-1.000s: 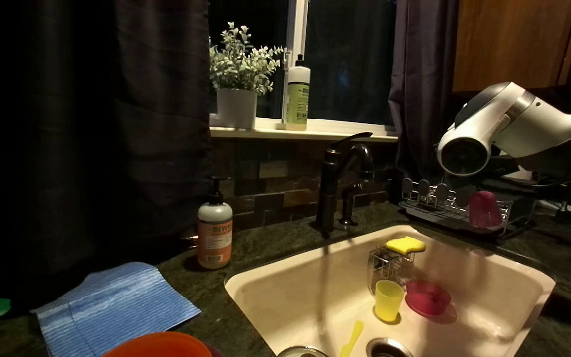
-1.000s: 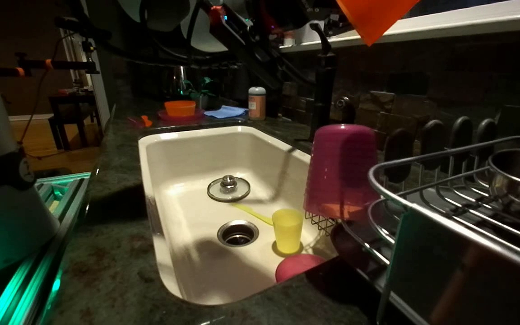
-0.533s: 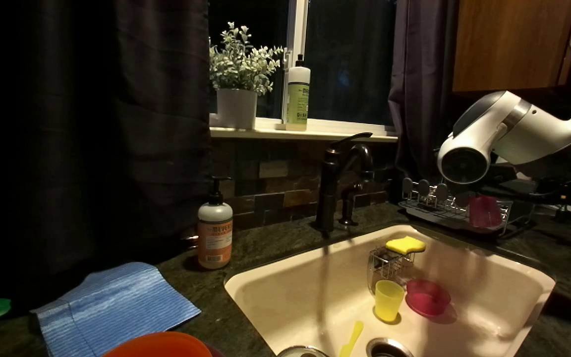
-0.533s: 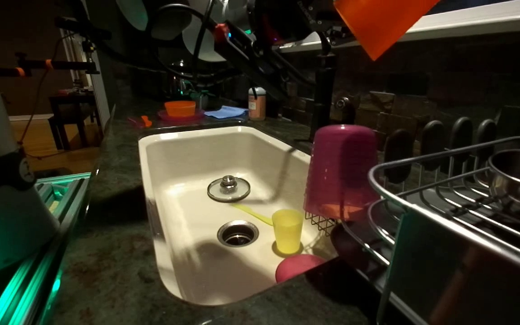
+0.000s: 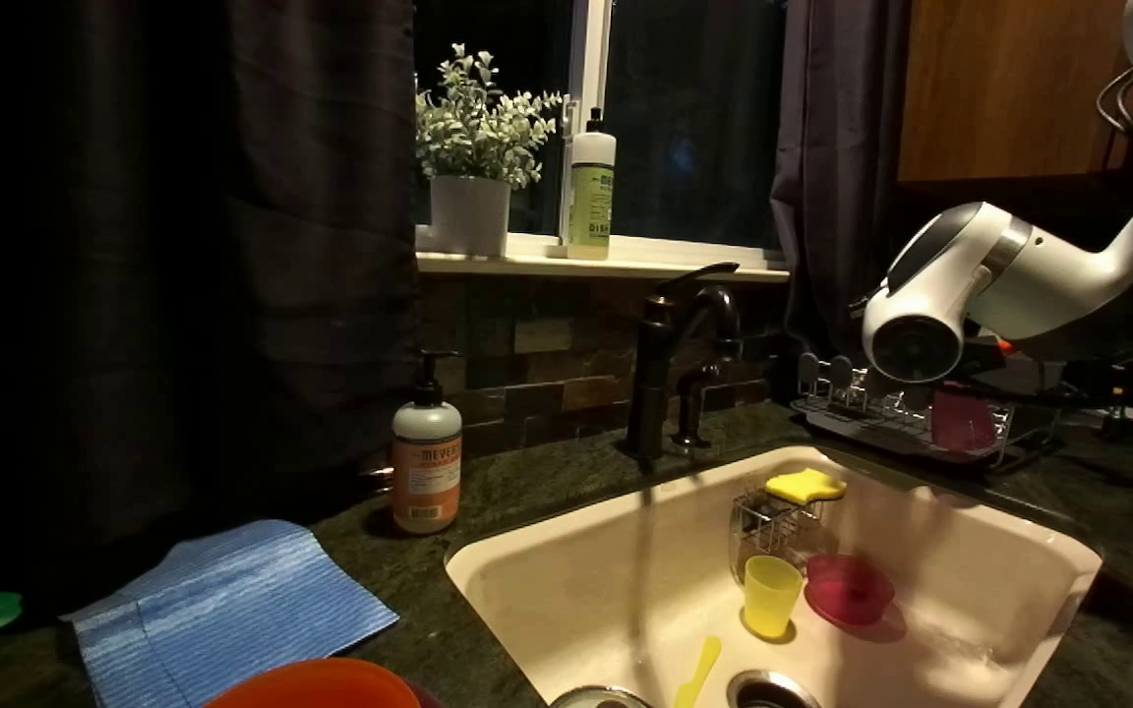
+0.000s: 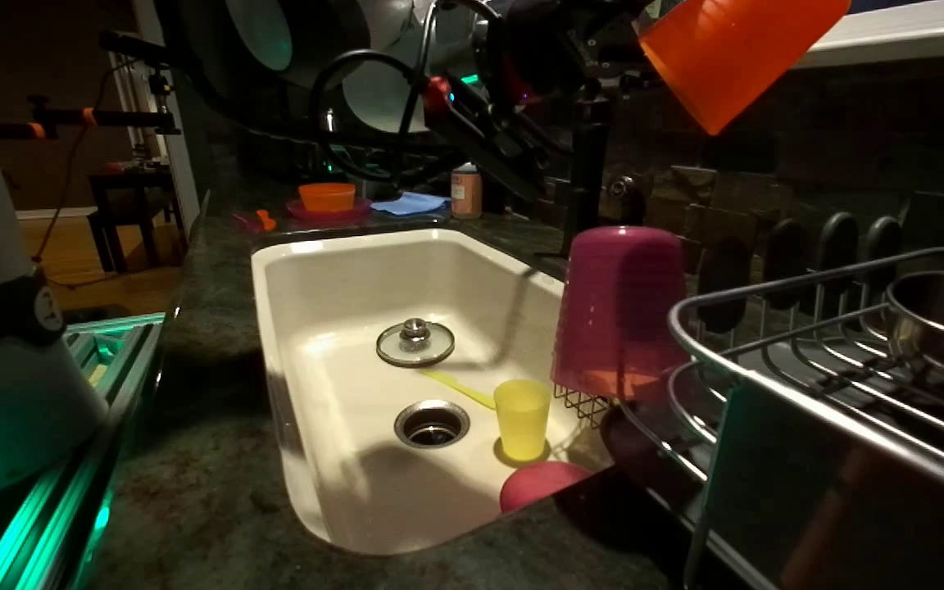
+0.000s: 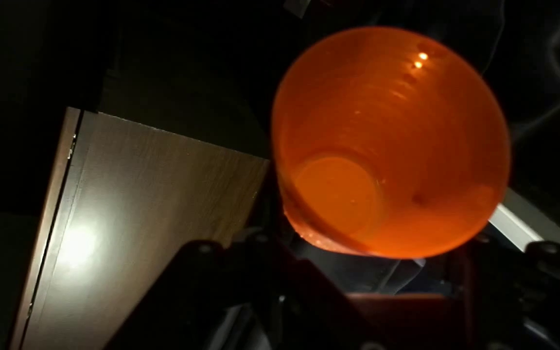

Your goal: Put the orange cup on the dishrack.

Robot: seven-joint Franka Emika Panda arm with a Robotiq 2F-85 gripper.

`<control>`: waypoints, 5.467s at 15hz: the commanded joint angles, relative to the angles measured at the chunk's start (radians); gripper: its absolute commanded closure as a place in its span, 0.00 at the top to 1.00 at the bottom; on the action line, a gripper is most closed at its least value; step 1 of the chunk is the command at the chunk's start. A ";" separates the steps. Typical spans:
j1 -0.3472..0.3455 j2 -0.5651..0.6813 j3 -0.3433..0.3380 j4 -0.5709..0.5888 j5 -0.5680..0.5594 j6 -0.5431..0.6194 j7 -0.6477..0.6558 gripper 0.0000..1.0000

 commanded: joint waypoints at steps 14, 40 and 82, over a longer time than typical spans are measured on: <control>-0.058 0.094 -0.022 0.099 -0.059 0.110 0.098 0.42; -0.094 0.172 -0.025 0.146 -0.056 0.062 0.087 0.42; -0.097 0.301 0.001 0.209 -0.028 0.049 0.116 0.42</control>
